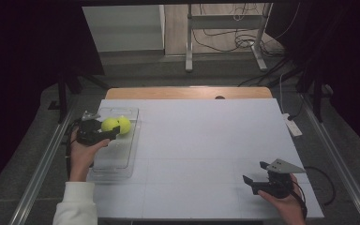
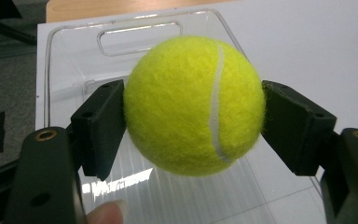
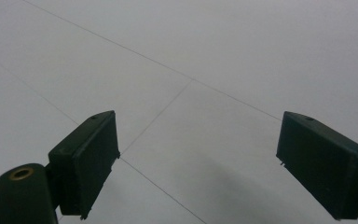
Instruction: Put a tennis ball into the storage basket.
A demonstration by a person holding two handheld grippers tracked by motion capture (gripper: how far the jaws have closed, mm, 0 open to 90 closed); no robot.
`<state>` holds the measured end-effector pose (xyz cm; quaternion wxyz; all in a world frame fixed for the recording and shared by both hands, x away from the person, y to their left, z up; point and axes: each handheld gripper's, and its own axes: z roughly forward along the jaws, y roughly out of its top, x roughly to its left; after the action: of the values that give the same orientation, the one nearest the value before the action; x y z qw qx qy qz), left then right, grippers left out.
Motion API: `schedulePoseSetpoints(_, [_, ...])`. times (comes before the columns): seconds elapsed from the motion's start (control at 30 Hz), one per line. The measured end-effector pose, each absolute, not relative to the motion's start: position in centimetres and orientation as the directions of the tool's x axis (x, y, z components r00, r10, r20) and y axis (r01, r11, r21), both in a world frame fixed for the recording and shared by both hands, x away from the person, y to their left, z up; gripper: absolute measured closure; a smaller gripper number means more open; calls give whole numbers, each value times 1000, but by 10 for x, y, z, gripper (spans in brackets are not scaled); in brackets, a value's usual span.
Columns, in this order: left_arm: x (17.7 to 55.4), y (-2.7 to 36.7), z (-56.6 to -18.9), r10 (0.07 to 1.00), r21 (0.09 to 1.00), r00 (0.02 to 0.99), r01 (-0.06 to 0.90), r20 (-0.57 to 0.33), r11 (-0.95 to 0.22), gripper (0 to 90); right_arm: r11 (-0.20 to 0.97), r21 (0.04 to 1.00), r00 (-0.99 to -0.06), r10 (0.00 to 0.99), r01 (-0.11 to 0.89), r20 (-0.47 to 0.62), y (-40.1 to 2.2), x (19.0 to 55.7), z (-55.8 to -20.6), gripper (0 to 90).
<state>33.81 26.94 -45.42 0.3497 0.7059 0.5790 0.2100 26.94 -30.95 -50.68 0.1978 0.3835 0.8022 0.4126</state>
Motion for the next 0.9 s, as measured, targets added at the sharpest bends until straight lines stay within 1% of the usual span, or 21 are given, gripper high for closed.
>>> schedulePoseSetpoints(0.9, [345,267,-471,963,655,259,741,-72,-150,267,366,813,-631,776,453,2,-309,270,-507,132])
